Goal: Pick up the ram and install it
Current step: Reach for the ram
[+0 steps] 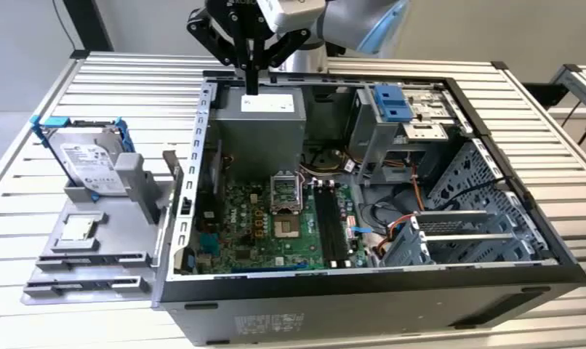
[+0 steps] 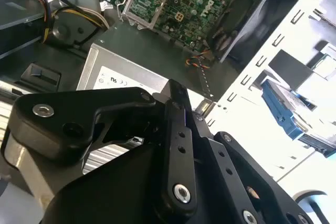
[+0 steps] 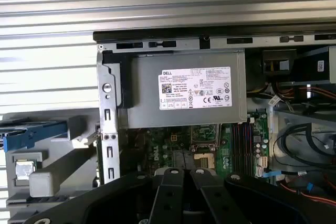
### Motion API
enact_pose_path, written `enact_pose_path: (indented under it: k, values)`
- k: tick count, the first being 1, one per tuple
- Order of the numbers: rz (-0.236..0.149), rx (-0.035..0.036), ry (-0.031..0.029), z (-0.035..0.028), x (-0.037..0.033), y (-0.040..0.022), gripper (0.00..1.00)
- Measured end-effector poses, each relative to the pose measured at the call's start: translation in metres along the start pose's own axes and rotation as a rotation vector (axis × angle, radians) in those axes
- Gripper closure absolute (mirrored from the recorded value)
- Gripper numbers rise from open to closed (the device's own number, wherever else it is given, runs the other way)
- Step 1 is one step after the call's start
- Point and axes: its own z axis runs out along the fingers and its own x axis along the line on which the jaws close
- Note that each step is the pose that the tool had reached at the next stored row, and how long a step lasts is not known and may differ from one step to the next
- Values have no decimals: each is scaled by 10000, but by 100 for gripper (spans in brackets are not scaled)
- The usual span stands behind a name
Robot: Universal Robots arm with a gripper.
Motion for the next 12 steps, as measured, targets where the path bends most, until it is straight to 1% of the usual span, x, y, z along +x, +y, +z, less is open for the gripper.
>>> enact_pose_path:
  k: [8, 10, 12]
  values:
    - [1, 0, 0, 0, 5, 0, 100]
    - [1, 1, 0, -1, 28, -2, 100]
    - [0, 1, 0, -2, 76, -5, 100]
